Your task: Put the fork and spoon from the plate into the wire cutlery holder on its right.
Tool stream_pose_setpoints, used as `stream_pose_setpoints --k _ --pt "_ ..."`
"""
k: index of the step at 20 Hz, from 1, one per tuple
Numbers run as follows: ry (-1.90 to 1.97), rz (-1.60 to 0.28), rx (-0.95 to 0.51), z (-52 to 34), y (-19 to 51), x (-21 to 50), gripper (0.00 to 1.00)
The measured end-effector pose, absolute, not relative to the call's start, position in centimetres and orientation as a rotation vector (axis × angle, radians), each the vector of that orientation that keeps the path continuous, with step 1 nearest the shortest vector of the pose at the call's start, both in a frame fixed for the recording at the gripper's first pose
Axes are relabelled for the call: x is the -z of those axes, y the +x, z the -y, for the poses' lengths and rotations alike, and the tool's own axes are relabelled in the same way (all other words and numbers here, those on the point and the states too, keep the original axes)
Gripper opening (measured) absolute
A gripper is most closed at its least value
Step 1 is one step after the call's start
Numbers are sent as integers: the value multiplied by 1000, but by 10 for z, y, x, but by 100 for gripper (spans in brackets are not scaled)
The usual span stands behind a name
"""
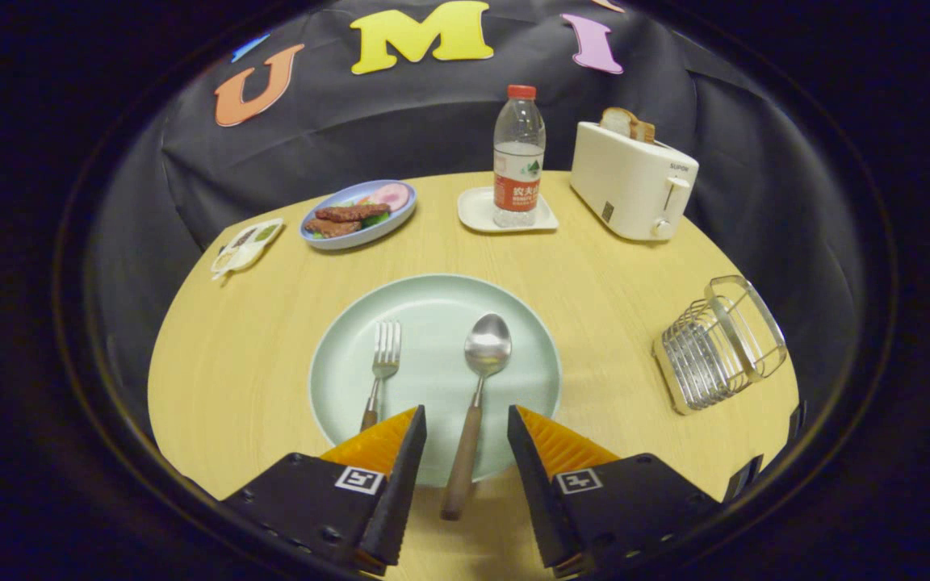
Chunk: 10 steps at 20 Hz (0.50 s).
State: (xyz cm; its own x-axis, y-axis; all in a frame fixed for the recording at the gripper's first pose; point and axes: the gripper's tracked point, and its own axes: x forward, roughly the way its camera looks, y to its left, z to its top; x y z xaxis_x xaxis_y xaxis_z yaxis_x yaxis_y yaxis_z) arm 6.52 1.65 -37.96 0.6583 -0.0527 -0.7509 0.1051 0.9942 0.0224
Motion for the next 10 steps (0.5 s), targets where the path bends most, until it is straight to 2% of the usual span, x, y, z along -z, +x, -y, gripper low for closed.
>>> stream_pose_setpoints --k 1,2,3,4,5,6,7,8,10 --pt "76 -874 98 -18 64 385 57" --pt "87 -896 101 -18 64 389 46" --pt "101 -906 99 -17 66 394 44" --pt "113 -911 90 -20 67 396 32" --pt "109 -919 92 -20 67 398 28" --pt "101 -926 92 -18 68 400 18" --pt "83 -921 101 -14 67 397 18" --pt "65 -921 100 -13 68 394 9" --pt "37 -912 86 -13 69 390 9"
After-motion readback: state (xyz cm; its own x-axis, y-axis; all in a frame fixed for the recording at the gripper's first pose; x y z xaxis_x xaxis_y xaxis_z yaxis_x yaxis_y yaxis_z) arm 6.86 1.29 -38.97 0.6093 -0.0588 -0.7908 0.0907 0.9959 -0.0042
